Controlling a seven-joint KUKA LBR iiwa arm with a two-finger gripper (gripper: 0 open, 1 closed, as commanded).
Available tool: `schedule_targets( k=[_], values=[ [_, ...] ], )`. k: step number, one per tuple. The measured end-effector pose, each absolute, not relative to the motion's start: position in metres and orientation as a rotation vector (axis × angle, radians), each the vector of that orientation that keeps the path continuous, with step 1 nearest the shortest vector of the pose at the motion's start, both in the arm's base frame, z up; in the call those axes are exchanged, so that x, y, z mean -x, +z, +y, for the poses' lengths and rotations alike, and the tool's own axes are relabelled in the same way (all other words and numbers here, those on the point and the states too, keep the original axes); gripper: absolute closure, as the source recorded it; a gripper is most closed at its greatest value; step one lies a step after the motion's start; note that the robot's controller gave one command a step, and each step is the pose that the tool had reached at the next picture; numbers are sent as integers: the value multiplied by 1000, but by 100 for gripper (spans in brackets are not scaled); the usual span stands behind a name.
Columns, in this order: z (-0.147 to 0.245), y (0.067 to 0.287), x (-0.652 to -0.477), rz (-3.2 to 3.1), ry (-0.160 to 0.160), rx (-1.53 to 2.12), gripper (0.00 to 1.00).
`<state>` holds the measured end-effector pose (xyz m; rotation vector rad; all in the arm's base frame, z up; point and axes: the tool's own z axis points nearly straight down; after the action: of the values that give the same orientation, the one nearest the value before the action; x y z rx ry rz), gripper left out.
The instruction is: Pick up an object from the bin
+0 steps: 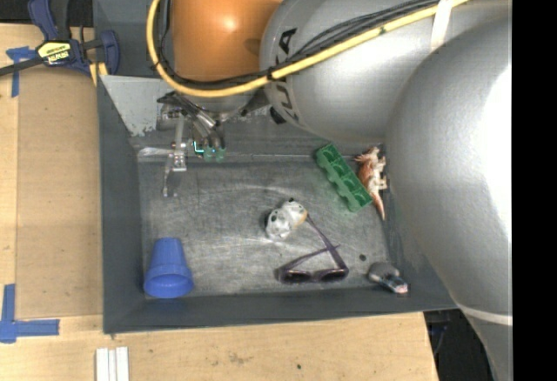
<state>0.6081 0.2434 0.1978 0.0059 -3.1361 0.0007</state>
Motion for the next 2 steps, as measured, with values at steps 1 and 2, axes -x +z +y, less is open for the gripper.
schedule_targets(
  k=[1, 2],
  values=[
    [242, 203, -610, -3144, -3, 0, 0],
    [235, 162, -567, -3110, -2, -490, 0]
  ],
)
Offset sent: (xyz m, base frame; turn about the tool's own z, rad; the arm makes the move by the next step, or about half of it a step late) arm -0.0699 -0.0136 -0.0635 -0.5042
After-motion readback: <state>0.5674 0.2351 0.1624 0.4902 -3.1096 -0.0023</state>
